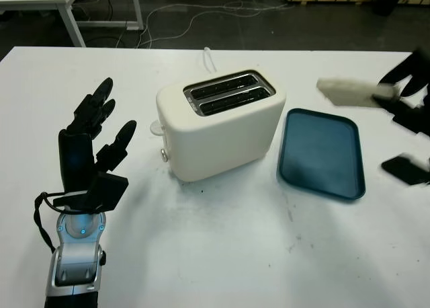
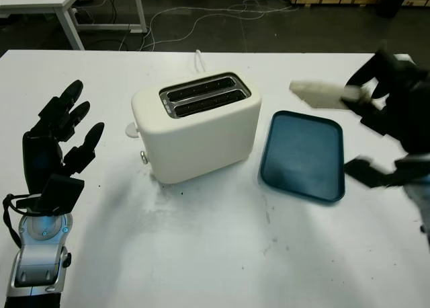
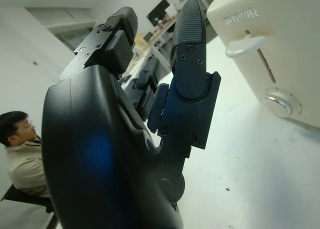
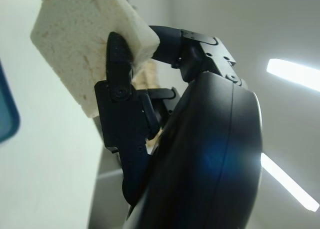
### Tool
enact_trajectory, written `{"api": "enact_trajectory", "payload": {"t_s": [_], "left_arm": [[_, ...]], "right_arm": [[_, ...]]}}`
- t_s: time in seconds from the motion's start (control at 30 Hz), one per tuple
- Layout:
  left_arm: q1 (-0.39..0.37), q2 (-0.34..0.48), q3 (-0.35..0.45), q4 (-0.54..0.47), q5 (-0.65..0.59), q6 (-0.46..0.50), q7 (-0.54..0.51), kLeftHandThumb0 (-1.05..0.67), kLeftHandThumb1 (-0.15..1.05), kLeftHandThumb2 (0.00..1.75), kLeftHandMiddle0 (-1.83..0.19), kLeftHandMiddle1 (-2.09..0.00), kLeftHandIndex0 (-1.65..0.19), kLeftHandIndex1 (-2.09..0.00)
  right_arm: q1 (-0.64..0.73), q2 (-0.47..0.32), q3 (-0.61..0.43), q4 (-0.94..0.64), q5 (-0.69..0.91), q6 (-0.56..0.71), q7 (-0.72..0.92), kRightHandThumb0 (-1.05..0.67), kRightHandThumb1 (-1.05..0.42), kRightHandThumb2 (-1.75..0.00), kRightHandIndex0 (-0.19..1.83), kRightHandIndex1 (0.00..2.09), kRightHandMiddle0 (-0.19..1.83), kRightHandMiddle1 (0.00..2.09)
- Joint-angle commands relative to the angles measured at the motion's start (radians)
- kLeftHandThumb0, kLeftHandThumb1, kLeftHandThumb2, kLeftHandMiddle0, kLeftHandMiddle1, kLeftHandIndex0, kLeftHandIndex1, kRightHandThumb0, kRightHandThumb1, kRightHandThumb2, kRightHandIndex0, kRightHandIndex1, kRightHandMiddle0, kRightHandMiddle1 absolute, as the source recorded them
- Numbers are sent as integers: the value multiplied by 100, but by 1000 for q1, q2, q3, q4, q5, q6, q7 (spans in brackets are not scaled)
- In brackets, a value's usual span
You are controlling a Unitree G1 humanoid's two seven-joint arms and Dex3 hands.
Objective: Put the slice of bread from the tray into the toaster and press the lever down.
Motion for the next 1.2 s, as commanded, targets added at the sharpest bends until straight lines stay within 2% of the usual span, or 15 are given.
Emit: {"api": "enact_trajectory", "payload": {"t_s": [0.0, 0.13, 0.23, 0.3, 0.43, 0.57, 0.73, 1.03, 1.17], "left_arm": [[2, -1, -1, 0, 2, -12, 3, -59, 92, 28, -64, -1, -51, 0], [3, -2, -2, -6, 5, 0, 2, -59, 92, 28, -64, -1, -51, 0], [5, -3, -3, -12, 8, 10, 2, -59, 92, 28, -64, -1, -51, 0], [6, -2, -3, -15, 10, 14, 2, -59, 92, 28, -64, -1, -51, 0], [4, 2, -3, -11, 9, 6, 1, -60, 92, 28, -64, -1, -50, 0], [3, 3, -3, -9, 13, 3, 3, -60, 92, 28, -64, -1, -51, 0], [4, -4, -1, -8, 10, 2, 7, -59, 92, 28, -65, -1, -51, 0], [4, -2, -4, 0, 15, -13, 10, -59, 92, 29, -64, -1, -51, 0], [6, -6, -3, -9, 18, 3, 11, -60, 92, 28, -65, -1, -51, 0]], "right_arm": [[-82, -23, -12, 53, 63, -10, 85, -26, -92, -23, 59, 175, 40, 174], [-258, -26, 7, 106, 182, 90, 301, -25, -92, -22, 65, 175, 43, 175], [-372, -22, 37, 119, 176, 160, 382, -30, -92, -22, 69, 175, 49, 175], [-469, 2, 66, 162, 178, 185, 435, -31, -92, -19, 71, 175, 51, 175], [-621, 48, 124, 225, 167, 258, 513, -47, -92, -9, 78, 175, 62, 175], [-731, 130, 179, 294, 166, 297, 583, -42, -92, -9, 82, 175, 64, 175], [-800, 219, 257, 320, 112, 392, 600, -28, -92, -15, 91, 175, 73, 175], [-872, 323, 339, 479, 47, 345, 659, -18, -92, -30, 104, 175, 86, 175], [-881, 351, 367, 509, 5, 343, 649, -22, -92, -28, 107, 175, 89, 175]]}}
